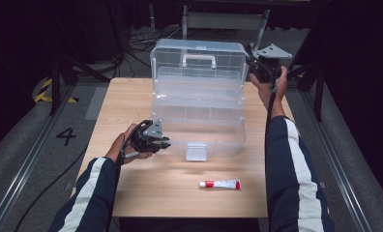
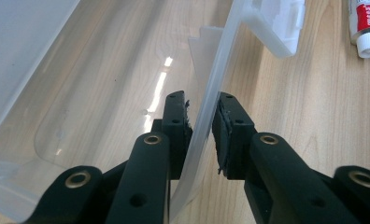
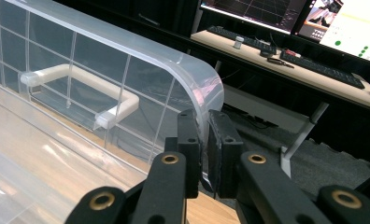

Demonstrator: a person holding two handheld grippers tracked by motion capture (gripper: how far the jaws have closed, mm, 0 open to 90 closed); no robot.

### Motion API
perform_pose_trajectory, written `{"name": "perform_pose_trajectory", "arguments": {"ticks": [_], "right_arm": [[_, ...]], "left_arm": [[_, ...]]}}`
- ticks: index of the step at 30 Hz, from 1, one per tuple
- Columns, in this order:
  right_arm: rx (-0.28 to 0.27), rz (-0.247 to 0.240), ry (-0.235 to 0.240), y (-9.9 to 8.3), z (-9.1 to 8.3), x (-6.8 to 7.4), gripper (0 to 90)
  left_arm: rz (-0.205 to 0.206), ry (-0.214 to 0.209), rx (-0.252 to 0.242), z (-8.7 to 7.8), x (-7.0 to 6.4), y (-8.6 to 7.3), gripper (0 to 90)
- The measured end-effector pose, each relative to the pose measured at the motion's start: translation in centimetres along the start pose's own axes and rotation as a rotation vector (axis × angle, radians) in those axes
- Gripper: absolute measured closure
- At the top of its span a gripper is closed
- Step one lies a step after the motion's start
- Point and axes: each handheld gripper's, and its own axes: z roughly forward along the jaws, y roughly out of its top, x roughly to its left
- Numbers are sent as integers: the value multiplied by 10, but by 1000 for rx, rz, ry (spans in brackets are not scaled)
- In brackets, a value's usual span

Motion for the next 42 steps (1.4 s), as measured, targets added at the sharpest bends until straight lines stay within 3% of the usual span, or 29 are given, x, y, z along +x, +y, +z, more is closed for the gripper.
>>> {"name": "perform_pose_trajectory", "arguments": {"ticks": [42], "right_arm": [[70,-1,-23,1,46,-11,838]], "left_arm": [[14,6,11,1,-1,1,759]]}}
